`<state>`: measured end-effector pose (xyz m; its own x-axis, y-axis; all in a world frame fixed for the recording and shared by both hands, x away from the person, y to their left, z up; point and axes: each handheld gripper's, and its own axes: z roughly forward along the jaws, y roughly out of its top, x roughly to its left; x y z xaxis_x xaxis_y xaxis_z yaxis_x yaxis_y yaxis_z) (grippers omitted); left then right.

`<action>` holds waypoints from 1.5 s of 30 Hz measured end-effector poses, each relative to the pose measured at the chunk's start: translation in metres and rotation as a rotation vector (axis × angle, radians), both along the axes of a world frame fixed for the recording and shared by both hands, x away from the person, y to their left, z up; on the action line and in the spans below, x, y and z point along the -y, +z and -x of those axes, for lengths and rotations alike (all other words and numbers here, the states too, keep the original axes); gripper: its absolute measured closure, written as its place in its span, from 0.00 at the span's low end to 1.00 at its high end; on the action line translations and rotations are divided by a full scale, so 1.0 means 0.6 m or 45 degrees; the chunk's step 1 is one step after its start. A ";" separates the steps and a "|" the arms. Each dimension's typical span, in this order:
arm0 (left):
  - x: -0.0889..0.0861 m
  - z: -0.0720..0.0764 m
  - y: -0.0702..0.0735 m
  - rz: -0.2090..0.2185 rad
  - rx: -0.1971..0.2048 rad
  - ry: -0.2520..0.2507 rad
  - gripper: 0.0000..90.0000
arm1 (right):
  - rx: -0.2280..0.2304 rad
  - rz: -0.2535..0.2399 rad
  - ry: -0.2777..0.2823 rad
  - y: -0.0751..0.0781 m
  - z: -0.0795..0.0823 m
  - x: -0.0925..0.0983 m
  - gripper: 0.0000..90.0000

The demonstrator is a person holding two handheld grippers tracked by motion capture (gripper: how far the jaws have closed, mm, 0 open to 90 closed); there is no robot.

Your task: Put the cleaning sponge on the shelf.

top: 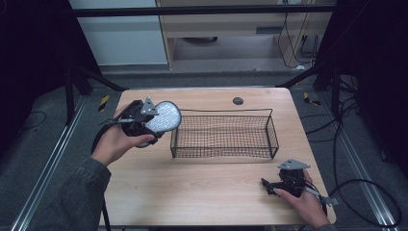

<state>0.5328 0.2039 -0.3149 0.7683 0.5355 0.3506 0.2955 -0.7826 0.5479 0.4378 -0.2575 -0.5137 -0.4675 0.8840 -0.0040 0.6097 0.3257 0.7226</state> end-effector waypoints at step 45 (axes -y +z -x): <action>0.137 -0.044 -0.006 -0.098 -0.008 -0.209 0.17 | 0.000 0.006 -0.004 0.000 -0.001 -0.002 0.00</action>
